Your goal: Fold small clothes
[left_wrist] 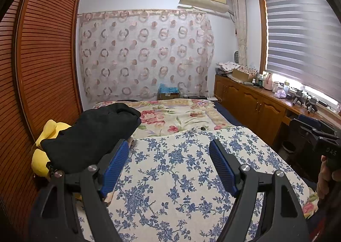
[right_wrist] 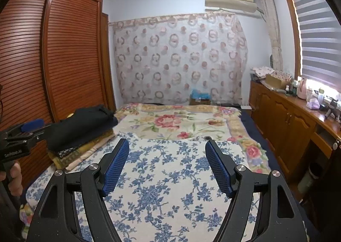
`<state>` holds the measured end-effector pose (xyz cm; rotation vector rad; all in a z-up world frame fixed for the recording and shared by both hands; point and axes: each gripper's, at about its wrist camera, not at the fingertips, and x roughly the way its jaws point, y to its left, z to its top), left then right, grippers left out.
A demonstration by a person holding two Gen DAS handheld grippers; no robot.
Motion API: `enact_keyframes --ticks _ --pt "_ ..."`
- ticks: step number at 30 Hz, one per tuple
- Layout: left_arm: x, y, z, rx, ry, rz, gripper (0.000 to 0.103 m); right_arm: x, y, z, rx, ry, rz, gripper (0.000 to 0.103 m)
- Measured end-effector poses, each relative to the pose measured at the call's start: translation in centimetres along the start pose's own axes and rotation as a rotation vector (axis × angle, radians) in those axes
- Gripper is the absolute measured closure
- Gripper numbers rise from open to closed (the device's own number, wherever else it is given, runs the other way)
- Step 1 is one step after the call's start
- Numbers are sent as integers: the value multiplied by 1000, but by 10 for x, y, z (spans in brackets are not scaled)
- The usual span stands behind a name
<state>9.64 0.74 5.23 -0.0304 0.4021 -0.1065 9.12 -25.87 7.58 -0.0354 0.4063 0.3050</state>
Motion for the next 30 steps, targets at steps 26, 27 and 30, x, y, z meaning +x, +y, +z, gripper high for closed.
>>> enact_keyframes --ticks 26,27,30 --pt "-1 1 0 -1 -3 1 25 0 -3 -2 3 1 -3 27" --pt "-1 0 0 0 -3 1 25 0 -3 -2 3 1 -2 27" --pt "0 1 0 0 -4 2 25 0 -2 -2 5 0 -4 27"
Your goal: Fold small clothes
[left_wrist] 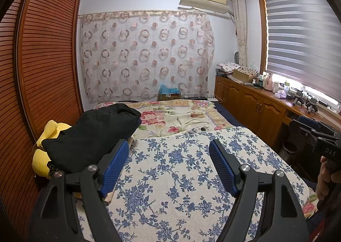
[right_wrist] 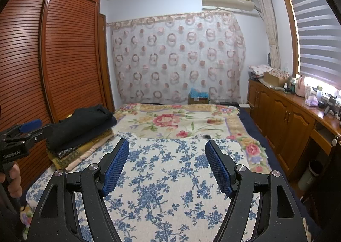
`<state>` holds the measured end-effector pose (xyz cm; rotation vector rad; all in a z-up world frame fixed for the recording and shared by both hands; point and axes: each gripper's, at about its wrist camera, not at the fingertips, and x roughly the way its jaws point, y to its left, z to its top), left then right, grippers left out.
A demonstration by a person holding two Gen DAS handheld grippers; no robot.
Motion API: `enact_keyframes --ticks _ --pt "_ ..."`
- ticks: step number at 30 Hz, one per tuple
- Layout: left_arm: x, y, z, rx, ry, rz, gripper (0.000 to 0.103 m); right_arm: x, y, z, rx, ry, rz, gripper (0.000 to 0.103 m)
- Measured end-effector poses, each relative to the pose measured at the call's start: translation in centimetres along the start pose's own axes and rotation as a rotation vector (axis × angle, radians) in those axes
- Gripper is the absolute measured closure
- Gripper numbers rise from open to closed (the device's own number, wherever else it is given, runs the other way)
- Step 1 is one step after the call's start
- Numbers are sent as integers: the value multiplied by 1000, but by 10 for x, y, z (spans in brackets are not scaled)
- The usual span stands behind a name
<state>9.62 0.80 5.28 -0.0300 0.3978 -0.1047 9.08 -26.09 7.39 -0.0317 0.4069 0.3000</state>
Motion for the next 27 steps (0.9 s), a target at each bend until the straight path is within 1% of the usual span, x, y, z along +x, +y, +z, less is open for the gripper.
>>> enact_keyframes --ticks 27 --pt "0 0 -1 0 -2 1 25 1 -4 -1 0 0 0 27"
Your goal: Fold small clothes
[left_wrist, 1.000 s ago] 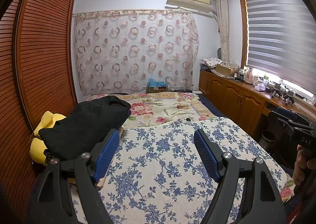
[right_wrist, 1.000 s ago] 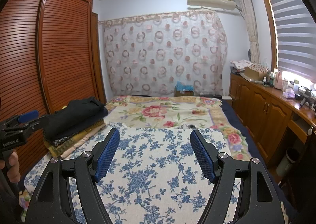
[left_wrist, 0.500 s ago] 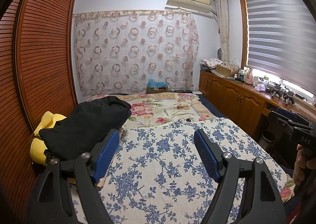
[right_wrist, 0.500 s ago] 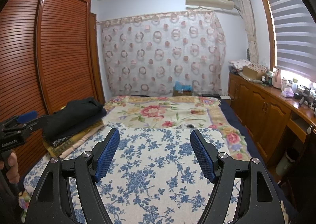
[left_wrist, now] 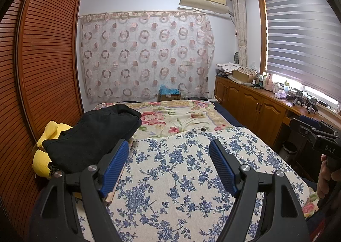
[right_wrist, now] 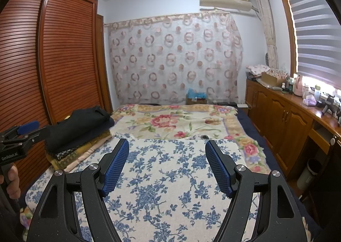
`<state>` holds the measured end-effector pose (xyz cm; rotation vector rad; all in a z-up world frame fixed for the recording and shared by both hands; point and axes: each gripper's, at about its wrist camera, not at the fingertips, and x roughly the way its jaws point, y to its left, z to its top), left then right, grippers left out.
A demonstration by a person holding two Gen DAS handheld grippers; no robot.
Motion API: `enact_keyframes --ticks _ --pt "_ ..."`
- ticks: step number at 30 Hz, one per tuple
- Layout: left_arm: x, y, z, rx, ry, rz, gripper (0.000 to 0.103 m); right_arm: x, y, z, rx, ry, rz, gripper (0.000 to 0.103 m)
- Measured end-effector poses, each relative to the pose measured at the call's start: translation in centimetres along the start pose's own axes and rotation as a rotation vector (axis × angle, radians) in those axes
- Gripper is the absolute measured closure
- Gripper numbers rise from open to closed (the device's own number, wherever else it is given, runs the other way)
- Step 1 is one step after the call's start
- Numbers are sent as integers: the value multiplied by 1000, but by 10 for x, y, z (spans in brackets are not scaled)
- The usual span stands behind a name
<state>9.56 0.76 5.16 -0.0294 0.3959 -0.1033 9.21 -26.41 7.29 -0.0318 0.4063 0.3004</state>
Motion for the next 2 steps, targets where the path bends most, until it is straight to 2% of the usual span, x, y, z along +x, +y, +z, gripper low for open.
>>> enact_keyframes --ticks 2 --pt "0 0 0 0 0 -1 25 0 0 0 1 -1 0 27"
